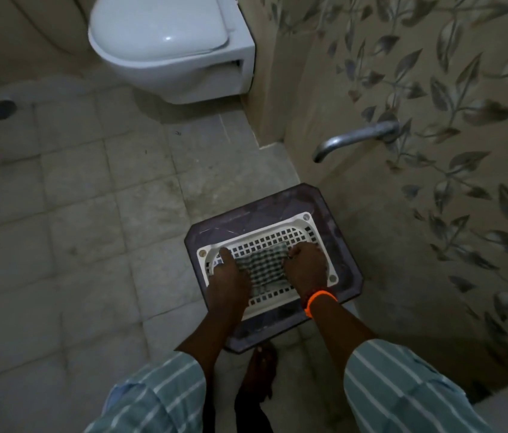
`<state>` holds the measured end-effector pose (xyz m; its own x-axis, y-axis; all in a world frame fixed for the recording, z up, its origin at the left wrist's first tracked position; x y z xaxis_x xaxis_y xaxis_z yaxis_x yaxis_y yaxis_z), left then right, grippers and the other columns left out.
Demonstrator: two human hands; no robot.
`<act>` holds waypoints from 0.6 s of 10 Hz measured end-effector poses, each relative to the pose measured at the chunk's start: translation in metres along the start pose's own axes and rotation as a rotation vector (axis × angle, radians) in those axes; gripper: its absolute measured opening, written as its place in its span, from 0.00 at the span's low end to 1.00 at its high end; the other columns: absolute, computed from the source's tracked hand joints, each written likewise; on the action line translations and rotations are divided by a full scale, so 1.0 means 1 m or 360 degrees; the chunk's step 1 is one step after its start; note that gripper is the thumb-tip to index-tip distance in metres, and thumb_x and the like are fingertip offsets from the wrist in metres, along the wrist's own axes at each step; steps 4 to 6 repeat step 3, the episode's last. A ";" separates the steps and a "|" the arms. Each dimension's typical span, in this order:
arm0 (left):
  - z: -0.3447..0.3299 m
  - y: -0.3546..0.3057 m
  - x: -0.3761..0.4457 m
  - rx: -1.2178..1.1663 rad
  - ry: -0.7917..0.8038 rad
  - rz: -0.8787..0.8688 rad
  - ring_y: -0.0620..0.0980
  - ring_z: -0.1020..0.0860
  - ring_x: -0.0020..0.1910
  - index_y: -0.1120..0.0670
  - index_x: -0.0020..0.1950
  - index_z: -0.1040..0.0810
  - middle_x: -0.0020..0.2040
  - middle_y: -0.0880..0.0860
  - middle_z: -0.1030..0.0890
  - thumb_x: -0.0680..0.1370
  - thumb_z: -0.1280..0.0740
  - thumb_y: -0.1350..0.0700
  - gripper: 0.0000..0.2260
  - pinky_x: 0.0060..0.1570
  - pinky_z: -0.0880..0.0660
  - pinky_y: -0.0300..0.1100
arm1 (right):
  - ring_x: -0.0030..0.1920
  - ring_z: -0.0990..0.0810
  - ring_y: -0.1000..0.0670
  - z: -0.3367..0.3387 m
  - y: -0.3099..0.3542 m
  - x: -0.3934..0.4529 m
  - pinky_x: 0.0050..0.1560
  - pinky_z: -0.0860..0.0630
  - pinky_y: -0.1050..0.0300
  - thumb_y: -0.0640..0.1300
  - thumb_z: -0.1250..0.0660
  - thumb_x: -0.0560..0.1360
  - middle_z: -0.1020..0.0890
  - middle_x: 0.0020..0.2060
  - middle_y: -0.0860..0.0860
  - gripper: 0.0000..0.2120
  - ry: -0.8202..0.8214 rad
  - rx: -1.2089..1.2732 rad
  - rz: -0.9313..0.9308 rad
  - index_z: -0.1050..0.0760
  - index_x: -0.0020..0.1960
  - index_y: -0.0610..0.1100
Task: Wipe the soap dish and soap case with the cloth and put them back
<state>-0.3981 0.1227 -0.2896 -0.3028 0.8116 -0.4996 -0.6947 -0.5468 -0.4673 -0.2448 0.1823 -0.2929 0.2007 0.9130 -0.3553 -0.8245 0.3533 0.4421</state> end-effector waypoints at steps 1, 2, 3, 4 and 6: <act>0.008 -0.006 -0.011 0.0214 -0.0033 -0.0093 0.60 0.17 0.56 0.60 0.79 0.41 0.62 0.59 0.19 0.83 0.37 0.54 0.27 0.48 0.19 0.53 | 0.44 0.19 0.40 0.008 0.003 -0.008 0.42 0.24 0.51 0.41 0.30 0.70 0.17 0.38 0.41 0.05 -0.0016 -0.0059 0.0083 0.21 0.39 0.39; 0.021 -0.015 -0.027 0.0338 -0.0122 -0.0187 0.61 0.17 0.55 0.57 0.70 0.34 0.62 0.58 0.20 0.82 0.37 0.52 0.18 0.46 0.20 0.53 | 0.48 0.20 0.37 0.021 0.005 -0.022 0.48 0.24 0.47 0.45 0.31 0.74 0.18 0.43 0.38 0.09 -0.0052 -0.0129 0.0215 0.21 0.44 0.38; 0.041 -0.027 -0.047 0.0398 -0.0239 -0.0315 0.59 0.19 0.57 0.57 0.72 0.31 0.64 0.59 0.21 0.81 0.36 0.54 0.20 0.50 0.21 0.52 | 0.53 0.22 0.38 0.044 0.021 -0.046 0.55 0.27 0.47 0.46 0.38 0.78 0.19 0.49 0.39 0.12 -0.0083 -0.0288 0.0369 0.22 0.51 0.38; 0.041 -0.027 -0.047 0.0398 -0.0239 -0.0315 0.59 0.19 0.57 0.57 0.72 0.31 0.64 0.59 0.21 0.81 0.36 0.54 0.20 0.50 0.21 0.52 | 0.53 0.22 0.38 0.044 0.021 -0.046 0.55 0.27 0.47 0.46 0.38 0.78 0.19 0.49 0.39 0.12 -0.0083 -0.0288 0.0369 0.22 0.51 0.38; 0.041 -0.027 -0.047 0.0398 -0.0239 -0.0315 0.59 0.19 0.57 0.57 0.72 0.31 0.64 0.59 0.21 0.81 0.36 0.54 0.20 0.50 0.21 0.52 | 0.53 0.22 0.38 0.044 0.021 -0.046 0.55 0.27 0.47 0.46 0.38 0.78 0.19 0.49 0.39 0.12 -0.0083 -0.0288 0.0369 0.22 0.51 0.38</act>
Point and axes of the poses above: each hand's wrist, its own x-axis towards the middle knuckle, its own z-axis out of the back of the hand, y = z × x, the point moved 1 cm from there along x, towards the middle knuckle
